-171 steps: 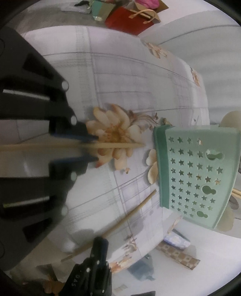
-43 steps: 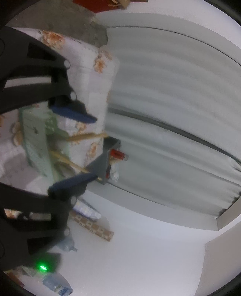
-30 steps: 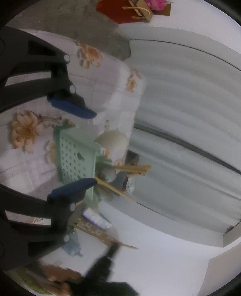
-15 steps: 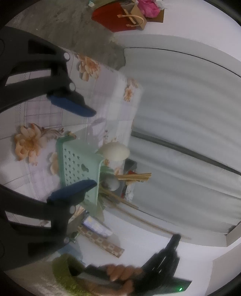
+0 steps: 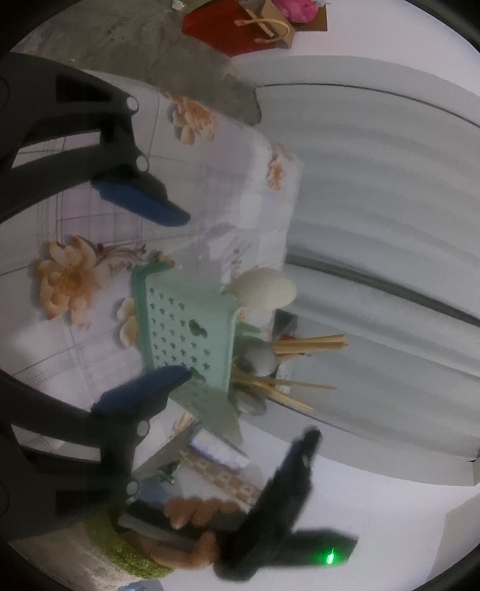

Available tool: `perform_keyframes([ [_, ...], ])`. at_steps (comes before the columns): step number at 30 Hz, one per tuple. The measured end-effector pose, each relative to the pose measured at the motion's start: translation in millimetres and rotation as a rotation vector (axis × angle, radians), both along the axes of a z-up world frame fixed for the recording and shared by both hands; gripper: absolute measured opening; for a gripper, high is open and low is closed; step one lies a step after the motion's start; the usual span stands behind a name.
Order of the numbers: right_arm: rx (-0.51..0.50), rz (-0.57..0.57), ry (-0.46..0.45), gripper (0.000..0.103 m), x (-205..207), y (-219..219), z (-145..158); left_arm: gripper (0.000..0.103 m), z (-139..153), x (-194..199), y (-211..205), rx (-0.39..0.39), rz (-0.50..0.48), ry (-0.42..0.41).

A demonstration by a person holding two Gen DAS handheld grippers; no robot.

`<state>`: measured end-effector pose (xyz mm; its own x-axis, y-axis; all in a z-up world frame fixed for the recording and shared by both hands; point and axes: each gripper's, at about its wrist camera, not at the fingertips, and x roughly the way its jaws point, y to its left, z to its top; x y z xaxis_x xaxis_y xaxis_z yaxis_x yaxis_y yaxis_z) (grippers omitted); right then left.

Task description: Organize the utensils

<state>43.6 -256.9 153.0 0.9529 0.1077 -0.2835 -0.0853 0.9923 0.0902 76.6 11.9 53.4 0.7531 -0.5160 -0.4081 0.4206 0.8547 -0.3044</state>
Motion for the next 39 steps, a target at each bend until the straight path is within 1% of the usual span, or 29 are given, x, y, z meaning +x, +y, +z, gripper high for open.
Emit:
perform_keyframes([
  [3, 0.031, -0.001, -0.022, 0.056, -22, -16, -3, 0.075, -4, 7, -6, 0.001, -0.021, 0.014],
  [6, 0.089, -0.018, 0.013, 0.058, -35, -37, -22, 0.076, -9, 17, -12, 0.002, -0.042, 0.029],
  [9, 0.196, 0.011, 0.140, 0.061, -29, -60, -56, 0.078, -17, 30, -20, 0.009, -0.081, 0.055],
  [11, 0.238, 0.062, 0.241, 0.063, -18, -66, -81, 0.078, -21, 41, -26, 0.021, -0.100, 0.080],
  [14, 0.209, 0.089, 0.318, 0.063, -1, -63, -107, 0.078, -28, 56, -35, 0.023, -0.135, 0.114],
  [18, 0.183, 0.124, 0.366, 0.063, 20, -58, -130, 0.078, -33, 67, -50, 0.045, -0.171, 0.127],
  [22, 0.175, 0.163, 0.380, 0.064, 29, -50, -135, 0.079, -35, 71, -65, 0.067, -0.200, 0.129],
  [25, 0.169, 0.143, 0.381, 0.066, 30, -45, -134, 0.079, -35, 73, -71, 0.083, -0.187, 0.124],
  [28, 0.197, 0.136, 0.385, 0.066, 28, -45, -134, 0.079, -34, 73, -69, 0.072, -0.191, 0.135],
  [30, 0.212, 0.138, 0.388, 0.066, 25, -45, -134, 0.079, -35, 74, -68, 0.074, -0.191, 0.139],
  [35, 0.213, 0.120, 0.391, 0.066, 13, -37, -136, 0.079, -34, 70, -65, 0.091, -0.188, 0.150],
  [39, 0.224, 0.111, 0.403, 0.066, -5, -30, -136, 0.079, -34, 56, -59, 0.089, -0.190, 0.167],
])
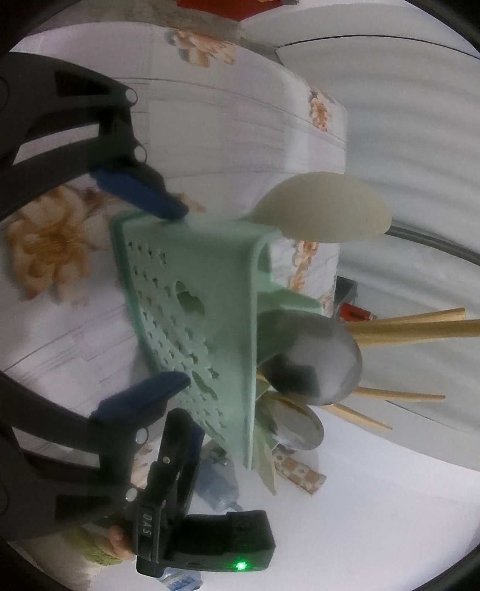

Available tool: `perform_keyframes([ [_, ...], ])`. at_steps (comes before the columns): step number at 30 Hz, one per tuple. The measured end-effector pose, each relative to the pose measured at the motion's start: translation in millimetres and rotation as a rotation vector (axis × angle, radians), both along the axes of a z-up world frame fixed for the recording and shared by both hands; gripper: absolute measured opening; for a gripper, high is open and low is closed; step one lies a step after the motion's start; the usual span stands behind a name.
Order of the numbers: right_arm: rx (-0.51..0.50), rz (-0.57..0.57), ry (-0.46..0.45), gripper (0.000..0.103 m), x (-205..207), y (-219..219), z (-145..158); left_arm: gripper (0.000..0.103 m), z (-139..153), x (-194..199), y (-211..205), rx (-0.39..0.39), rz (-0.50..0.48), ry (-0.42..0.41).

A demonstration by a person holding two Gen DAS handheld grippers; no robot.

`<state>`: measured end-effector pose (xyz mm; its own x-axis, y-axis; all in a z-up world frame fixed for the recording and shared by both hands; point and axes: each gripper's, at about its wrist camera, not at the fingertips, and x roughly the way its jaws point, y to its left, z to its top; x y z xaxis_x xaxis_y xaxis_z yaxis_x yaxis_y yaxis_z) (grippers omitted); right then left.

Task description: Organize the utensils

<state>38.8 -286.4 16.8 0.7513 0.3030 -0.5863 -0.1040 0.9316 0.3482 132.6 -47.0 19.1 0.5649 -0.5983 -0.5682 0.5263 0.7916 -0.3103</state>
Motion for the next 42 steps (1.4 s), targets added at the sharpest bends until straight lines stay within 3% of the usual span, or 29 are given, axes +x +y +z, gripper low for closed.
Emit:
perform_keyframes([
  [6, -0.011, -0.017, 0.003, 0.066, -28, 13, -3, 0.079, 0, -23, 4, 0.029, -0.002, -0.005],
  [10, -0.048, -0.048, 0.006, 0.066, -37, 21, 1, 0.081, 5, -36, 7, 0.064, 0.055, 0.007],
  [15, -0.185, -0.168, 0.025, 0.068, -69, 41, 9, 0.087, 14, -77, 23, 0.103, 0.179, -0.042],
  [18, -0.293, -0.248, 0.056, 0.080, -89, 61, 4, 0.090, 13, -103, 29, 0.135, 0.252, -0.051],
  [20, -0.363, -0.308, 0.075, 0.085, -99, 77, 0, 0.092, 12, -116, 30, 0.189, 0.306, -0.062],
  [23, -0.393, -0.329, 0.074, 0.088, -111, 93, -3, 0.092, 13, -127, 28, 0.330, 0.418, -0.113],
  [25, -0.411, -0.341, 0.070, 0.088, -115, 99, -4, 0.092, 14, -132, 30, 0.366, 0.482, -0.146],
  [29, -0.455, -0.360, 0.057, 0.088, -118, 108, 3, 0.092, 18, -136, 38, 0.338, 0.531, -0.154],
  [42, -0.477, -0.415, 0.034, 0.090, -116, 104, 14, 0.092, 17, -146, 45, 0.356, 0.591, -0.149],
])
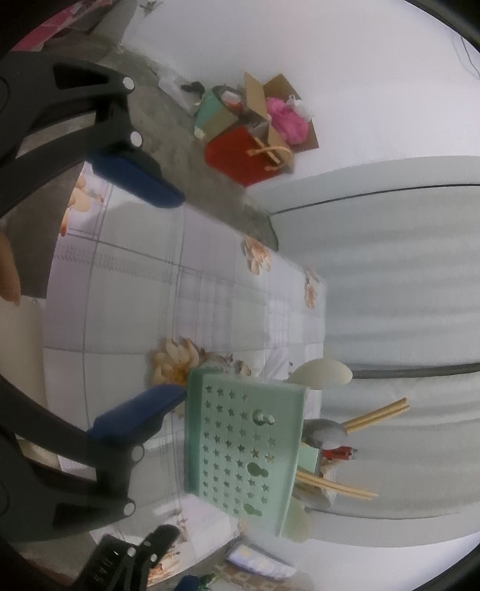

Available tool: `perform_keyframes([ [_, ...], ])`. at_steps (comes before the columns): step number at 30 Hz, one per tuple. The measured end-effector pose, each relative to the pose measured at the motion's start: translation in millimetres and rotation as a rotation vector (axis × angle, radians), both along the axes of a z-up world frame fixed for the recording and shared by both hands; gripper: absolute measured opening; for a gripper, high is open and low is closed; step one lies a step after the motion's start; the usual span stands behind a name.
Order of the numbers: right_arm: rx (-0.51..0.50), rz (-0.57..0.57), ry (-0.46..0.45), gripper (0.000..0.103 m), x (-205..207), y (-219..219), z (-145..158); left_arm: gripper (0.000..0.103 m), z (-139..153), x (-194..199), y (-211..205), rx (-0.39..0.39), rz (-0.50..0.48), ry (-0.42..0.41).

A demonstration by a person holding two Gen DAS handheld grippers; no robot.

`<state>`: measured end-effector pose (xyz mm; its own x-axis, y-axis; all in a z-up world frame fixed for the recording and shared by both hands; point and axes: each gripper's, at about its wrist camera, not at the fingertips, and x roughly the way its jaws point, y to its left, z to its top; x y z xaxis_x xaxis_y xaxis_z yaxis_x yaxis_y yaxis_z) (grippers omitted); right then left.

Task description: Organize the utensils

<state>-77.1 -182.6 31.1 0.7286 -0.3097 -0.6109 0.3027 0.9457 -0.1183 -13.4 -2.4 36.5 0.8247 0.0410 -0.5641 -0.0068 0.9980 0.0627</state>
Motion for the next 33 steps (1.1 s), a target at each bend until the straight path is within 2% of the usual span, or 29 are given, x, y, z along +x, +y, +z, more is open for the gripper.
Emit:
perform_keyframes([
  [33, 0.001, -0.003, 0.013, 0.090, 5.7, -2.7, -2.2, 0.092, -9.1, 8.0, 0.6, -0.008, -0.004, 0.049],
])
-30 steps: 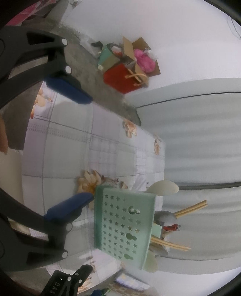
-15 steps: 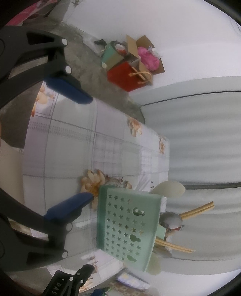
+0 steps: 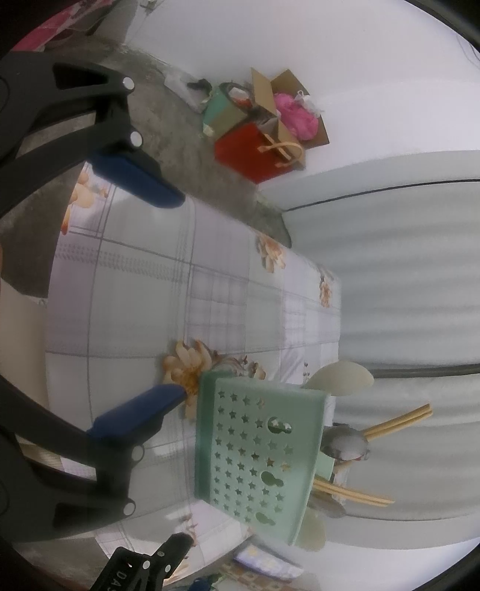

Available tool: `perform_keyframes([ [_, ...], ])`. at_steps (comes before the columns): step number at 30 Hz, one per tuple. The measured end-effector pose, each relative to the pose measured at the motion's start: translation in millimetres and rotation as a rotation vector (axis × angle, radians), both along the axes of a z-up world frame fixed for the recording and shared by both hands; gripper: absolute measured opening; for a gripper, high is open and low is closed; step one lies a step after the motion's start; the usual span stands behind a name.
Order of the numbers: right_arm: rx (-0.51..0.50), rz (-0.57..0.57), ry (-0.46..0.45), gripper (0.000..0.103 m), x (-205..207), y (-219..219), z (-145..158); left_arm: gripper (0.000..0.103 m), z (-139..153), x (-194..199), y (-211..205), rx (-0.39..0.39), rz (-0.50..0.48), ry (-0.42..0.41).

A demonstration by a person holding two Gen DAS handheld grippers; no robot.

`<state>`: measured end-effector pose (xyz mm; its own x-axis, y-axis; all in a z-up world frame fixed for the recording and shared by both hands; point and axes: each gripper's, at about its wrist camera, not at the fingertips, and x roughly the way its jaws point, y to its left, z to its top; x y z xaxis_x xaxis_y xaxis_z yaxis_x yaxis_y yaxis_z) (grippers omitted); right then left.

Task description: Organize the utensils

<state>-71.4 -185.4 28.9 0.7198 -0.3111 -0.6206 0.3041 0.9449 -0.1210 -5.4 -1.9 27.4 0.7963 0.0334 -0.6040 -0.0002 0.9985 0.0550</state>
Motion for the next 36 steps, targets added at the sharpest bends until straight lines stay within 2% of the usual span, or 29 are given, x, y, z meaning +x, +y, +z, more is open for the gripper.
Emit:
perform_keyframes([
  [36, 0.003, 0.000, -0.001, 0.090, 0.4, 1.4, 2.1, 0.092, -0.2, -0.5, 3.6, 0.001, 0.007, -0.005],
])
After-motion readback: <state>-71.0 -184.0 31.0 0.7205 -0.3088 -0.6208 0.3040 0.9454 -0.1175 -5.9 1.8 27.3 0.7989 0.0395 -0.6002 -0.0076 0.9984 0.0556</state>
